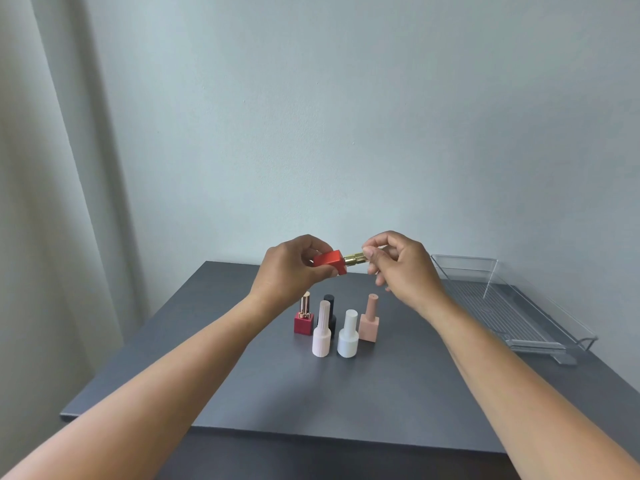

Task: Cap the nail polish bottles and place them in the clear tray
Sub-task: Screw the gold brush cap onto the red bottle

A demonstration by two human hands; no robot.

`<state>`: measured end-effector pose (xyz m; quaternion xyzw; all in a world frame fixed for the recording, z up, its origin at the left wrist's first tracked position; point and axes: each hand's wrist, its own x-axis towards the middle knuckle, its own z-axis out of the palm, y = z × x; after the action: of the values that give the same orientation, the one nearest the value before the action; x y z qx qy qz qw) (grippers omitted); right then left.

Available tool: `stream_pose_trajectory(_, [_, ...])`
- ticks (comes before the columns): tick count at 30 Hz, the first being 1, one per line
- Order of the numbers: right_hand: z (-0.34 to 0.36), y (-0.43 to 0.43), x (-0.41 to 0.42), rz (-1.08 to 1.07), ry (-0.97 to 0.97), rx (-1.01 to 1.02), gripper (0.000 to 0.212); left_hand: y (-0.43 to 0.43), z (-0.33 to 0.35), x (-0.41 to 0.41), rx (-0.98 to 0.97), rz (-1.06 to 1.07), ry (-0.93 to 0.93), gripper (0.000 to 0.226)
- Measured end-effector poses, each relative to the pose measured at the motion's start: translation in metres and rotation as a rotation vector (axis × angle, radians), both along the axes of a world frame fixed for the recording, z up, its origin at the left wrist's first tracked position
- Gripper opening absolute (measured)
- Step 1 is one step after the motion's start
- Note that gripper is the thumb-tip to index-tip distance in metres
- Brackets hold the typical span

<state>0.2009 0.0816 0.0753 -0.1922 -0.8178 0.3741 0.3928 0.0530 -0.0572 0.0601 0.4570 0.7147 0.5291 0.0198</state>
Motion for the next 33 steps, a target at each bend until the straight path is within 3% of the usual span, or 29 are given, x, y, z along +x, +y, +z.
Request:
stream_pose_trajectory(15, [-0.0002, 0.0070, 0.0055, 0.107, -0.086, -0.187, 0.016, 0.0023, -0.0043, 0.0008, -0.016, 0.064, 0.048, 0.027])
stream_pose_trajectory(20, [0.0006, 0.0031, 0.0073, 0.048, -0.106, -0.209, 0.054, 0.0020, -0.0055, 0.0013, -0.010, 0.054, 0.065, 0.029])
stream_pose_trajectory(24, [0.0024, 0.0028, 0.0097, -0.005, -0.163, -0.181, 0.066, 0.0013, -0.0057, 0.0014, -0.017, 0.053, 0.092, 0.032])
stream_pose_trajectory(26, [0.0020, 0.0036, 0.0092, -0.016, -0.174, -0.153, 0.059, 0.0017, -0.0059, 0.0012, -0.023, 0.054, 0.101, 0.032])
stream_pose_trajectory(30, [0.0021, 0.0042, 0.0054, -0.001, -0.091, -0.119, 0.016, 0.0025, -0.0070, 0.0029, -0.031, 0.059, 0.112, 0.030])
stream_pose_trajectory(33, [0.0039, 0.0058, 0.0042, -0.008, -0.051, -0.119, 0.014, 0.0032, -0.0065, 0.0040, -0.025, 0.060, 0.116, 0.030])
